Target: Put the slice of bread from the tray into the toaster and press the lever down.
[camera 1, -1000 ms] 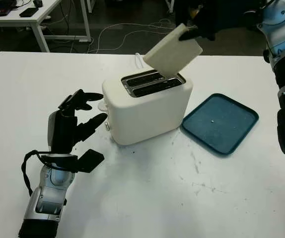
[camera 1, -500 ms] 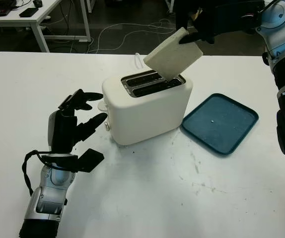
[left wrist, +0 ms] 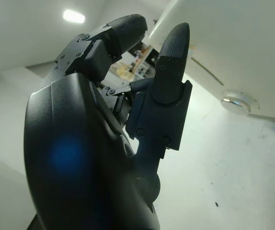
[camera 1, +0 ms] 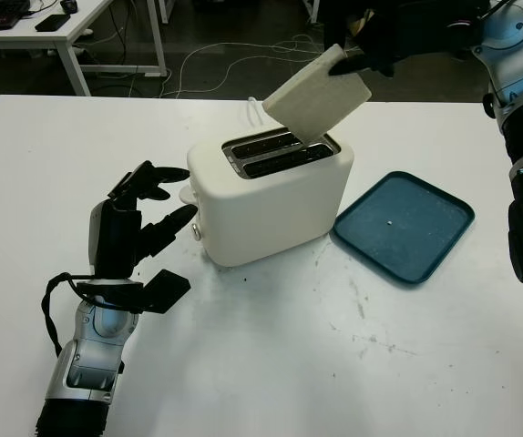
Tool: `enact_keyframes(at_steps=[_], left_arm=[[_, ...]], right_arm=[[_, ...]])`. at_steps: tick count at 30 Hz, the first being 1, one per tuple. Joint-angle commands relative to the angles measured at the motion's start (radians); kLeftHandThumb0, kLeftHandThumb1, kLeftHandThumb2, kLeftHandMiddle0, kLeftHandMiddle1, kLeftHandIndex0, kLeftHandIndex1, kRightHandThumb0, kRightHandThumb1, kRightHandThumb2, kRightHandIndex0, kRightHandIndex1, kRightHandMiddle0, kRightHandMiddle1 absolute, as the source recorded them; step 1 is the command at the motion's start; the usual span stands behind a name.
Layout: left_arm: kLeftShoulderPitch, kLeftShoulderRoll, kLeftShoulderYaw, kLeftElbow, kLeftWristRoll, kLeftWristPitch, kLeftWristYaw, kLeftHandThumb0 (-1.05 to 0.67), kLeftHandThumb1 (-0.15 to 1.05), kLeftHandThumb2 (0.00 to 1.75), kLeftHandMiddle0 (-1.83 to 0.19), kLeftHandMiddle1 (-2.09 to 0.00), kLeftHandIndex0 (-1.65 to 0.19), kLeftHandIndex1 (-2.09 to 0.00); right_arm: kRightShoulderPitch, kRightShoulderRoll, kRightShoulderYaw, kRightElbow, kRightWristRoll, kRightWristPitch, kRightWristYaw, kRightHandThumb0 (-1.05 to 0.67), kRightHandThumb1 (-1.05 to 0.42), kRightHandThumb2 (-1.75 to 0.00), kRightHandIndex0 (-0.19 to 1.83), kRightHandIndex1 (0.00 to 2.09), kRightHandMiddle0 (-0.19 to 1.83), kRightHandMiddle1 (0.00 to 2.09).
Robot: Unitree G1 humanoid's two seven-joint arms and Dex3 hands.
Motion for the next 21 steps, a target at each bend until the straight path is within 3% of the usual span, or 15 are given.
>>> enact_keyframes(at_steps=[1,10,21], left_arm=[[-0.009,0.006,0.006,-0.001,-0.01,-0.003,0.0,-0.37,0.91,0.01,-0.46,-1.37,-0.46,-0.92],[-0.002,0.011,0.008,-0.015,-0.001,0.01,-0.007,-0.38,0.92,0.01,-0.46,-1.36,-0.45,-0.92],[0.001,0.014,0.006,-0.022,0.003,0.011,-0.007,-0.37,0.91,0.01,-0.47,-1.35,-0.46,-0.91]], right_arm=[[0.013,0.001,-0.021,-0.019,0.046,-0.014,0.05,-0.44,-0.92,-0.28,1.06,1.75,0.85,1.75],[0.069,-0.011,-0.035,-0.098,0.095,-0.016,0.134,-0.43,-0.92,-0.29,1.04,1.75,0.8,1.75],[0.081,0.01,-0.01,-0.062,0.085,0.005,0.15,-0.49,-0.92,-0.34,1.02,1.75,0.79,1.75]])
